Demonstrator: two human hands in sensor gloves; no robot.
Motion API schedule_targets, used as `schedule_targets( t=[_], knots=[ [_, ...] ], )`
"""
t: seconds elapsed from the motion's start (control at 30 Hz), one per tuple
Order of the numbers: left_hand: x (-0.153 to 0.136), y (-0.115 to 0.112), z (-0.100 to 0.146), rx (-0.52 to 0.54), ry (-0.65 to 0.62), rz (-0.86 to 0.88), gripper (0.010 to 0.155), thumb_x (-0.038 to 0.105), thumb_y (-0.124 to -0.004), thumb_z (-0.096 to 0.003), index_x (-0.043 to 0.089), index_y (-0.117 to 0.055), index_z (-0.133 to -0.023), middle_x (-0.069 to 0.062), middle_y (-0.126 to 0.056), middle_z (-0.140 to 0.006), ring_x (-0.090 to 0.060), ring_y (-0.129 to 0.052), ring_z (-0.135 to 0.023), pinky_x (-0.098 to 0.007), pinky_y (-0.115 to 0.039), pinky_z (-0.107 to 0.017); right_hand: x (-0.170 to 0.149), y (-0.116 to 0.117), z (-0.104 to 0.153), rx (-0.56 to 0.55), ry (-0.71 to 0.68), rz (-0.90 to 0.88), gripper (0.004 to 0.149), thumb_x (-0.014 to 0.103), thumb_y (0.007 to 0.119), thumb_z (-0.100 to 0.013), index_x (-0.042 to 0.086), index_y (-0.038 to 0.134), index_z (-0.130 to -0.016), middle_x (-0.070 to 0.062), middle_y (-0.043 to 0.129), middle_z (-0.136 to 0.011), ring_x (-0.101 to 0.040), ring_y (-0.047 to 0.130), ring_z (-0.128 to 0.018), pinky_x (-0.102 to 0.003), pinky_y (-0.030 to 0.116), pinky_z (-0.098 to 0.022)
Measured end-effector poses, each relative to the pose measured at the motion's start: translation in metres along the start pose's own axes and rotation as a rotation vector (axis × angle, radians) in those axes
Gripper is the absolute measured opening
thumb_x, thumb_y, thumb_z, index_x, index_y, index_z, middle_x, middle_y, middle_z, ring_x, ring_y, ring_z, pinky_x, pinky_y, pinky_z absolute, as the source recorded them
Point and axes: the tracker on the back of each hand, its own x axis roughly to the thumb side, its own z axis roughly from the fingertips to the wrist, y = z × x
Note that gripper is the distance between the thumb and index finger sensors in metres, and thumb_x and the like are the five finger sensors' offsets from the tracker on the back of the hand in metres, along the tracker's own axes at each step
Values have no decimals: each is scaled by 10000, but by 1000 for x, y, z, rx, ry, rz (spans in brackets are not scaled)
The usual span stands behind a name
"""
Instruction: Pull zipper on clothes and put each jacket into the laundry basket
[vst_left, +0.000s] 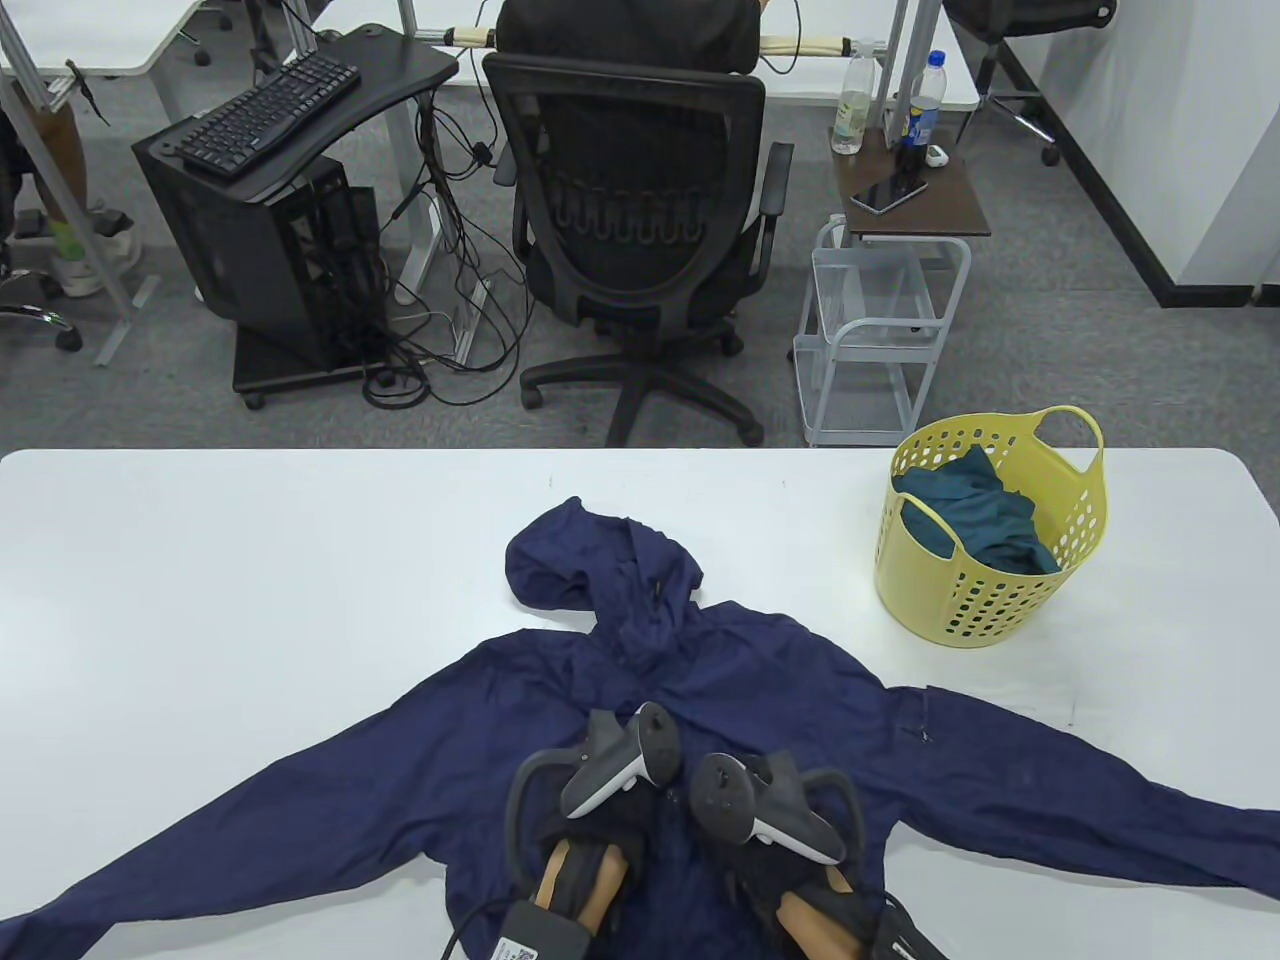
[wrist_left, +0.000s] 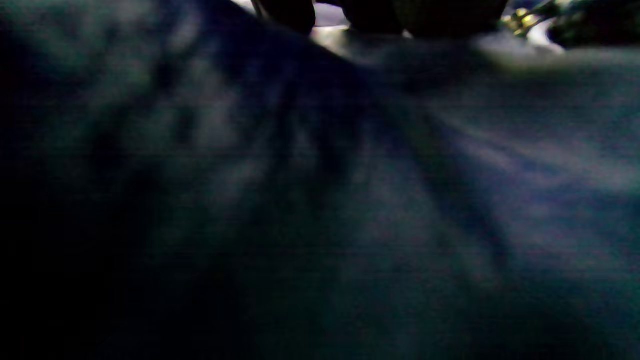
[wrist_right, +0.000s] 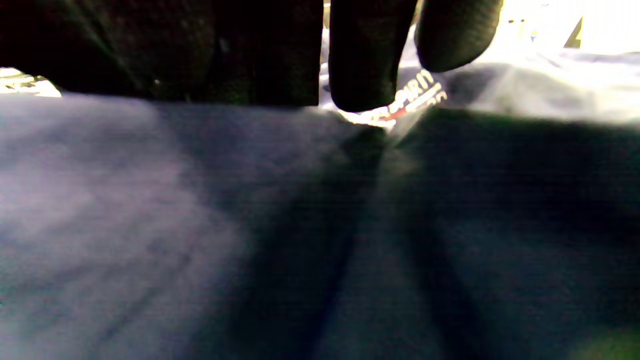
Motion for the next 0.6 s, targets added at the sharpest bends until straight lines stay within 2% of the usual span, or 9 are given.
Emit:
schedule_targets(
  t=[0.2, 0.37, 0.5, 0.6],
  knots=[
    [-15, -1, -6, 0, 38, 34, 542, 402, -667, -435, 601, -551, -925, 218, -459, -1135, -222, -465, -1078, -596, -519, -723, 10, -6, 9, 28, -96, -24, 442, 448, 812, -464, 299, 905, -870, 30, 860, -1034, -367, 740, -985, -610, 594, -691],
    [-24, -1, -12, 29, 82, 40, 543, 409, -656, -435, 620, -529, -919, 227, -439, -1138, -215, -446, -1082, -585, -495, -732, 18, -4, 14, 126, -188, -53, 445, 469, 803, -470, 311, 892, -877, 35, 878, -1023, -382, 774, -961, -604, 611, -685],
    [-24, -1, -9, 45, 72, 23, 544, 405, -656, -434, 603, -537, -927, 198, -456, -1143, -240, -467, -1079, -590, -510, -725, 17, 5, 9, 226, -151, -47, 445, 479, 812, -467, 340, 880, -884, 61, 847, -1034, -396, 791, -938, -586, 660, -664],
    [-23, 4, -2, 80, 51, 17, 542, 400, -655, -430, 587, -570, -931, 162, -521, -1147, -264, -502, -1075, -591, -530, -716, 15, 6, 7, 195, -113, -56, 441, 471, 811, -468, 329, 895, -876, 50, 831, -1032, -382, 781, -934, -568, 678, -656]
  ],
)
